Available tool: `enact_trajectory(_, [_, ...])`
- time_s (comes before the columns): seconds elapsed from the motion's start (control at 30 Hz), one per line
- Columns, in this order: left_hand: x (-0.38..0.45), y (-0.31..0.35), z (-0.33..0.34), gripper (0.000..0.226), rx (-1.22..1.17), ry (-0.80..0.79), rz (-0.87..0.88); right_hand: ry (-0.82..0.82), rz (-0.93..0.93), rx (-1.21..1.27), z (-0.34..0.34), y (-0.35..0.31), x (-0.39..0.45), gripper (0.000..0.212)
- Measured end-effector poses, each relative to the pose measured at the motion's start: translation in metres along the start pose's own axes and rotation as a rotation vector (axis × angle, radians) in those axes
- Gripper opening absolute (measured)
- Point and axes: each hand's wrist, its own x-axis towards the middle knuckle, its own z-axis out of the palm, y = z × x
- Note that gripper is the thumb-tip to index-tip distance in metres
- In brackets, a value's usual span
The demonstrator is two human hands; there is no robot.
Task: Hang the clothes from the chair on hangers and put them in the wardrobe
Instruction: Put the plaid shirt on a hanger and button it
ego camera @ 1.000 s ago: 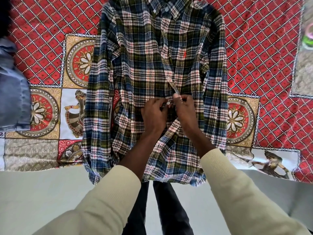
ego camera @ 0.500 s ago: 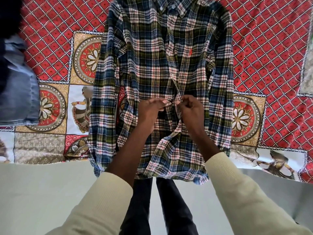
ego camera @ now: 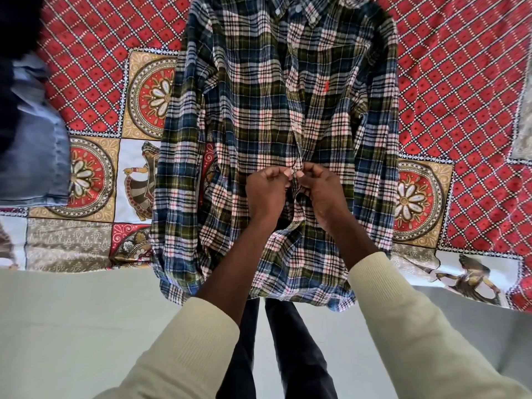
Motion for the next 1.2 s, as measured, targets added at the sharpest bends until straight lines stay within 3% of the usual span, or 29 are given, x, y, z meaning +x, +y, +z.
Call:
enact_trajectory(0.2, [-0.002,0.004,0.005,0.009,-0.013,0.014,-0.042,0.028,-0.116,-0.064,0.003,0.002,-0.008,0.007])
enact_trajectory(0.33, [0.001,0.004,0.005,0.007,-0.047,0.010,-0.073,0.066,-0.130,-0.042,0.005,0.002,-0.008,0.014])
enact_trajectory(0.6, [0.010,0.011,0.007,0.007,-0.126,0.072,-0.213,0.121,-0.023,0.071,0.008,-0.002,-0.001,0.014])
enact_trajectory(0.8, [0.017,0.015,0.007,0.019,0.068,-0.044,-0.124,0.126,-0.159,-0.153,0.011,-0.006,0.002,0.017])
enact_trajectory(0.93, [0.023,0.017,0.003,0.015,0.102,-0.106,-0.106,0.117,-0.229,-0.393,0.012,-0.011,0.007,0.026])
enact_trajectory(1.07, [0.030,0.023,0.001,0.016,0.146,-0.166,-0.096,0.087,-0.278,-0.647,0.009,-0.014,0.010,0.014])
enact_trajectory(1.2, [0.031,0.019,-0.001,0.019,0.081,-0.237,-0.107,0.072,-0.304,-0.650,0.001,-0.021,0.011,0.010])
